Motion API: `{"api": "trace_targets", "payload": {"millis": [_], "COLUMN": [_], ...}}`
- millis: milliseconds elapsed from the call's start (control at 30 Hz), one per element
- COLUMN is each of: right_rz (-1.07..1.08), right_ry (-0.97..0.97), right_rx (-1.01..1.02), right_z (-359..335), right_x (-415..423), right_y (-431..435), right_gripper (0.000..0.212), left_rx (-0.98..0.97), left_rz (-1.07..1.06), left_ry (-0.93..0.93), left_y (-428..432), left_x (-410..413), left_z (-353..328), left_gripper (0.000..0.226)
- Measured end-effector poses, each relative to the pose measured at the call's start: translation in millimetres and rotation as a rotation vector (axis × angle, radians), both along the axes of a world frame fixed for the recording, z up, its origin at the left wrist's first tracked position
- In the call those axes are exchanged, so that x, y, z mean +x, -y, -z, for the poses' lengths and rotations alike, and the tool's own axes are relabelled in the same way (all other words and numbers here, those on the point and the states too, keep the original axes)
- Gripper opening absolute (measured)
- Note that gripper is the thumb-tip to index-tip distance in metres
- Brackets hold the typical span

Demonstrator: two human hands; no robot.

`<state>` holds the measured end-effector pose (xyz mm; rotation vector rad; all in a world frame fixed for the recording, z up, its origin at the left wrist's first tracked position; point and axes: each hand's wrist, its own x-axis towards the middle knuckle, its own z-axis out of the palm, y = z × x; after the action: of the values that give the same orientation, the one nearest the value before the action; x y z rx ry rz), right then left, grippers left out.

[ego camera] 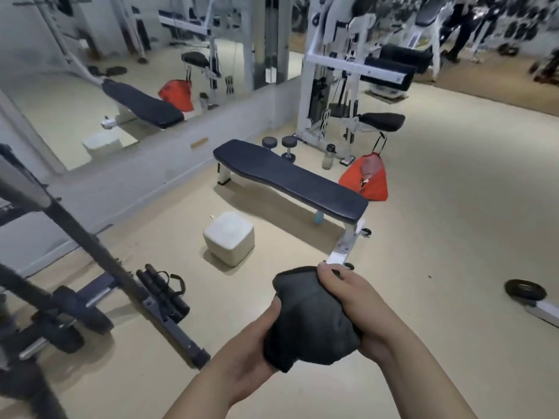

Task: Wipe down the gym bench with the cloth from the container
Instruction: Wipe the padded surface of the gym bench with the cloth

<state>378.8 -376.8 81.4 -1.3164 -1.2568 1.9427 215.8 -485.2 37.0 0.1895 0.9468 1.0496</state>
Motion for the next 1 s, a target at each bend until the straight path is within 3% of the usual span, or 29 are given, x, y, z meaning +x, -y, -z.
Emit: {"api": "trace_targets", "payload": {"millis": [133,233,367,467,567,767,900,1000], "right_rz": [0.025,0.020,0.063,0.075,0.111,0.231,0.156,0.087], "right_ry": [-0.074,-0.029,0.013,0.001,-0.029,-0.019,-0.027,0.026], "right_rx": [-0.113,-0.076,0.006,0.068,0.056,-0.082,-0.142,-0.180], "right_z": [7.9,18.6,22.0,15.2,10.6,44.1,71.7,89.0], "right_x": [-21.2,-45.9,-78.9,-93.6,-97.6,-113.6,-145.0,-178.4], "right_y": [-79.0,-149.4,-249.9,-321.4,-393.7,-540.6,-643.1,-720.1], "right_gripper": [0.042,0.047,0.040,0.029,0.033,0.037,0.020,0.026], "left_rx": [0.015,-0.027,-0.097,-0.127,-0.101,0.017,-0.015,-0.060], "left_rz": [-0.148,-0.111,0.133,0.243,0.275,0.081,-0.022,-0.131], "left_ry": [0.210,0.089,-0.115,-0.154,-0.134,-0.215,-0.266,-0.291], "left_y": [-73.1,-142.4,-253.0,-332.7,-410.3,-569.6,-663.5,-726.4], "left_x": [-23.1,-51.5,-89.8,-104.3,-113.0,-146.4,-173.0,-195.0], "left_z": [8.3,20.9,29.4,20.1,8.1,7.8,20.2,23.3], "left_gripper": [0.060,0.060,0.046,0.050,0.045,0.036,0.030,0.030]}}
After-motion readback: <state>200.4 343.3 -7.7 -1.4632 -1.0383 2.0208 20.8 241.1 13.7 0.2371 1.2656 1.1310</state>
